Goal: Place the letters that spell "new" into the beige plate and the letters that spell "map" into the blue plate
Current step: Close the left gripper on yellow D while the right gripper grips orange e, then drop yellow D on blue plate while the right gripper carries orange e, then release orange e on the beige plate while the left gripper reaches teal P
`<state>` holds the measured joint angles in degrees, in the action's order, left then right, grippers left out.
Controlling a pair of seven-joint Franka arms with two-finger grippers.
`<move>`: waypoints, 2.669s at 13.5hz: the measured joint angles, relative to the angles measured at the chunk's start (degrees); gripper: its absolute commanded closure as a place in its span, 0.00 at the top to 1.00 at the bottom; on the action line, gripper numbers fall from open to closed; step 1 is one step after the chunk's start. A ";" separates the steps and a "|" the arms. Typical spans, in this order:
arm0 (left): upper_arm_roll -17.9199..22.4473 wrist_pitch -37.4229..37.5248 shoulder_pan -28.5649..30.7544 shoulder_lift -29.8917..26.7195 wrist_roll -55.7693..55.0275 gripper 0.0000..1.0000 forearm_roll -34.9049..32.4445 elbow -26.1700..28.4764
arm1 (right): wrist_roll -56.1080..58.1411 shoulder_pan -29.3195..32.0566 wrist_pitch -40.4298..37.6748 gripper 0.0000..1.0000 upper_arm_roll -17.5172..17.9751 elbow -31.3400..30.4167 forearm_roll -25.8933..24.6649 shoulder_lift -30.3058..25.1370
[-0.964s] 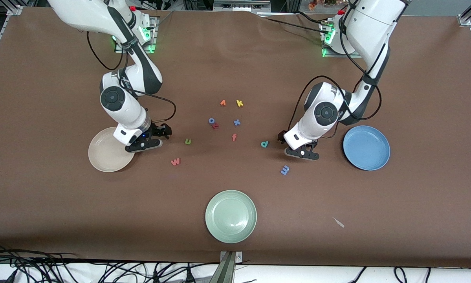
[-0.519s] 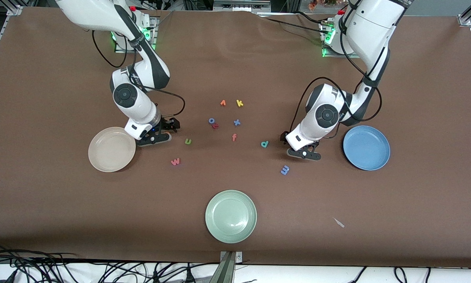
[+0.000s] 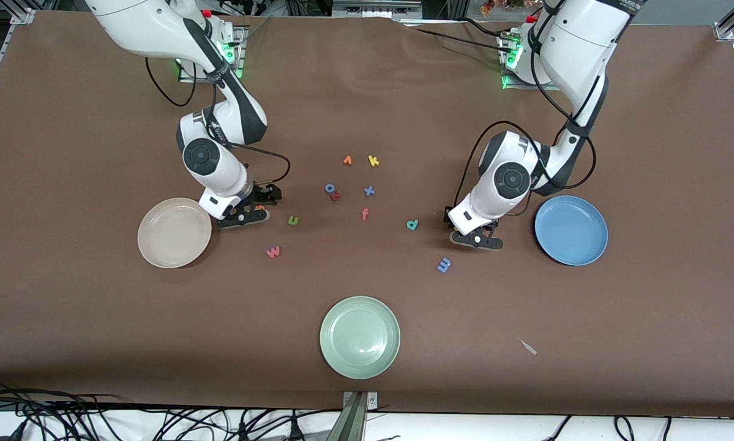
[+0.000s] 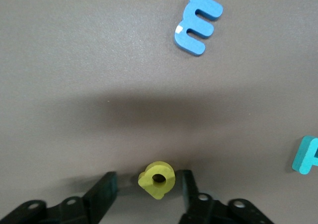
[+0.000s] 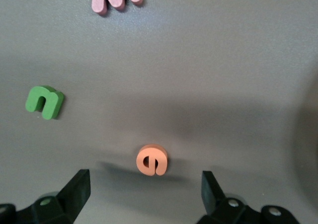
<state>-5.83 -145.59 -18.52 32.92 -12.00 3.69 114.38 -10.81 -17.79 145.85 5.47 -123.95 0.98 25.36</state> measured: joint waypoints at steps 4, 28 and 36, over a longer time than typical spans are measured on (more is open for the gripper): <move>-0.13 -0.29 -0.14 -0.11 0.00 0.37 0.00 -0.02 | 0.02 0.35 0.02 0.61 -0.02 0.25 0.00 0.48; 1.05 9.69 22.76 -11.64 28.33 0.81 0.00 6.77 | -0.07 0.50 -0.12 0.24 -0.20 2.01 0.00 2.00; -0.37 8.13 16.06 -12.01 27.77 0.81 2.63 5.74 | 0.33 0.83 -11.58 0.21 -1.03 9.36 0.00 2.23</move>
<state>-6.20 -137.45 -2.47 20.91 15.78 6.32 120.13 -10.48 -16.95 134.26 4.44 -114.59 0.98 27.59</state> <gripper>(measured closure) 0.189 0.714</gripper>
